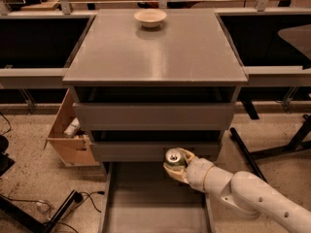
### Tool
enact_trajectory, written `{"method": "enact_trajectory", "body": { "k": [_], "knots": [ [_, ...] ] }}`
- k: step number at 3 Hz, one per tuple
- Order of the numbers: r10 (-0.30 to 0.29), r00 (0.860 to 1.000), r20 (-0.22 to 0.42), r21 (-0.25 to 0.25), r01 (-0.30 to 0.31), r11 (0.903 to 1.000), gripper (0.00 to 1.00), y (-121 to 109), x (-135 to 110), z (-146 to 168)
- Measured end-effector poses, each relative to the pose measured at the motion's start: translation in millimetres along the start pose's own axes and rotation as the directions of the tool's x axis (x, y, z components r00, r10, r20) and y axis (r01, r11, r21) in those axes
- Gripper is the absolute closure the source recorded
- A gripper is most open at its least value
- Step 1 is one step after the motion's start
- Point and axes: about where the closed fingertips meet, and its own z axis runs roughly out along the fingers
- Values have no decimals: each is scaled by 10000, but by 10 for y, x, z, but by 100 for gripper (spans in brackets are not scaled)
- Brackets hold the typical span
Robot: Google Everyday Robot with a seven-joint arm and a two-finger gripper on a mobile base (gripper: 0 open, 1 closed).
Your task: Place green can into bottom drawer
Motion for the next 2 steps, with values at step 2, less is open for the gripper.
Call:
{"method": "enact_trajectory", "body": {
  "k": [2],
  "knots": [
    [224, 9996, 147, -275, -220, 9994, 100, 16, 121, 70]
  ]
}}
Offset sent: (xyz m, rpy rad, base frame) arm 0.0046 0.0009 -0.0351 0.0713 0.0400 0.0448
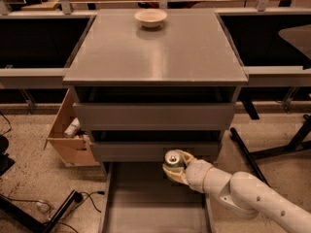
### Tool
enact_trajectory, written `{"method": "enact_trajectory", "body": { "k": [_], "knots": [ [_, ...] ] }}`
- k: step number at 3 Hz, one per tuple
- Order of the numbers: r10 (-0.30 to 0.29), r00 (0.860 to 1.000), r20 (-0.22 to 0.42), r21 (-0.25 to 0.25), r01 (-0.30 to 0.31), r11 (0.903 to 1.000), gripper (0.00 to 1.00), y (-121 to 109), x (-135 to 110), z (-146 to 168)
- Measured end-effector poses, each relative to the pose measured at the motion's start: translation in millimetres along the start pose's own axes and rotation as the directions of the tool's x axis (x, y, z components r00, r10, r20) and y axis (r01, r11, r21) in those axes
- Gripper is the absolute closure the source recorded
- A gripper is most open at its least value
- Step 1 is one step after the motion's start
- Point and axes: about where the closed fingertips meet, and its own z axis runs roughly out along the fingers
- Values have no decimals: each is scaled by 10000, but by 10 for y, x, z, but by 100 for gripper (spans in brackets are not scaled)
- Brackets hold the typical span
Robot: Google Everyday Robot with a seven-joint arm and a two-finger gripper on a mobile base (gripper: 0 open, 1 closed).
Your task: Place green can into bottom drawer
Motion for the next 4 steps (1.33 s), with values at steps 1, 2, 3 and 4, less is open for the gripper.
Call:
{"method": "enact_trajectory", "body": {
  "k": [1, 2, 3, 4],
  "knots": [
    [-49, 9994, 331, -250, 57, 9997, 100, -38, 377, 194],
    [-291, 9981, 543, -278, 307, 9991, 100, -64, 987, 505],
    [-371, 9991, 227, -536, 383, 9978, 100, -54, 1636, 786],
    [-58, 10000, -15, -884, 57, 9961, 100, 15, 2265, 1084]
  ]
}}
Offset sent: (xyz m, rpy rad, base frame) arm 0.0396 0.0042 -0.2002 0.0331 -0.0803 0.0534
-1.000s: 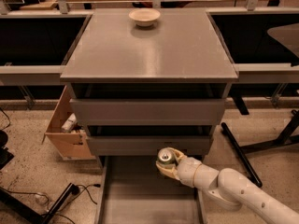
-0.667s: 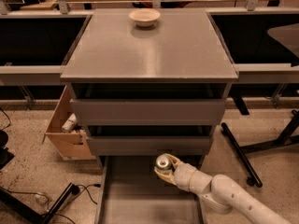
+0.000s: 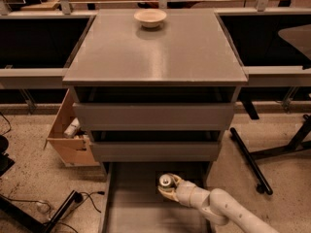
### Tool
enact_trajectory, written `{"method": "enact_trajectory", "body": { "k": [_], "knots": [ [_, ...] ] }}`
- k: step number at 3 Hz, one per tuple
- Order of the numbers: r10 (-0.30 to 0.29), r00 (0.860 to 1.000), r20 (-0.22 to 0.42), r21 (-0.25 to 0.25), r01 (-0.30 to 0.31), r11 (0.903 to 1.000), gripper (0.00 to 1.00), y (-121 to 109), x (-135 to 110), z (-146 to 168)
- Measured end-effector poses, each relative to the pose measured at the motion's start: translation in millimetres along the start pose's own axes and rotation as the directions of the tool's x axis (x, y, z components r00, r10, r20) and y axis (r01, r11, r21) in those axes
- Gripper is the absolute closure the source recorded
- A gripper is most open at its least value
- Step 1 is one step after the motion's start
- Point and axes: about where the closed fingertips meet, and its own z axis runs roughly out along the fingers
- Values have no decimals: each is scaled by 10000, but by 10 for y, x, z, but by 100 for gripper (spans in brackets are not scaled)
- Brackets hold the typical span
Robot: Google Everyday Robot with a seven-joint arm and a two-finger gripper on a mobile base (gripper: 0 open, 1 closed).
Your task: Place green can into bottom drawer
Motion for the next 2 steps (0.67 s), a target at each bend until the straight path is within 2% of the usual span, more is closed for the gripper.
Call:
{"method": "enact_trajectory", "body": {
  "k": [1, 2],
  "knots": [
    [1000, 9949, 156, -224, -997, 9948, 100, 54, 548, 333],
    [1717, 9842, 442, -195, -1710, 9851, 100, 46, 920, 553]
  ]
}}
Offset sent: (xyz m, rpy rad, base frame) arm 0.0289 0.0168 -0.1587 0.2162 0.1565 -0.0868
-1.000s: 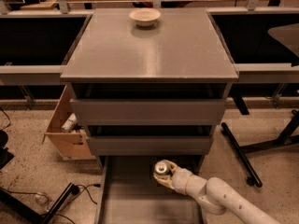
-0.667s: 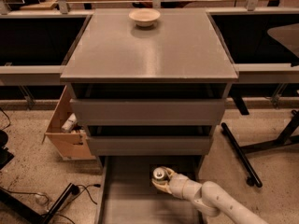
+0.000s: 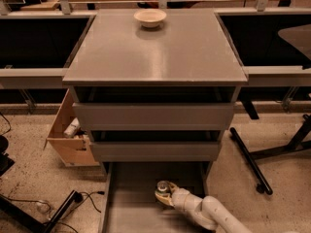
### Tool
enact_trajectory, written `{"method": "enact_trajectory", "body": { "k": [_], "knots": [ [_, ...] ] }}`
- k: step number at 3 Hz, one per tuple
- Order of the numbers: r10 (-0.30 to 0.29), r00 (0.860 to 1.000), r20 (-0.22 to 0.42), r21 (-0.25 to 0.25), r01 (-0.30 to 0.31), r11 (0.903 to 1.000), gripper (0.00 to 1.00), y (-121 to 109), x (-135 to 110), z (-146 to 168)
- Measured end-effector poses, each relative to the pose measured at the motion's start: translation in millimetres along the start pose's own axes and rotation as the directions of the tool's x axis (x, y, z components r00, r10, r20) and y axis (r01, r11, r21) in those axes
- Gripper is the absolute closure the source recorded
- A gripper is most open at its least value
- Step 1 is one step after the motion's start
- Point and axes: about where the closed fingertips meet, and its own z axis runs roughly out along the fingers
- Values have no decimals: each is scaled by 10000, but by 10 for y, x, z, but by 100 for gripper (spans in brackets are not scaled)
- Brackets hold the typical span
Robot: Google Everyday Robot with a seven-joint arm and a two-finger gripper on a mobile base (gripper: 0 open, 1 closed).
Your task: Place green can into bottom drawer
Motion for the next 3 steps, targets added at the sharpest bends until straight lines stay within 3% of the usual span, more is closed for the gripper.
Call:
{"method": "enact_trajectory", "body": {
  "k": [1, 2, 3],
  "knots": [
    [348, 9994, 36, 27, -348, 9994, 100, -36, 246, 133],
    [846, 9957, 377, 279, -856, 9959, 96, -76, 339, 140],
    [895, 9951, 411, 304, -908, 9954, 79, -80, 348, 140]
  ]
}}
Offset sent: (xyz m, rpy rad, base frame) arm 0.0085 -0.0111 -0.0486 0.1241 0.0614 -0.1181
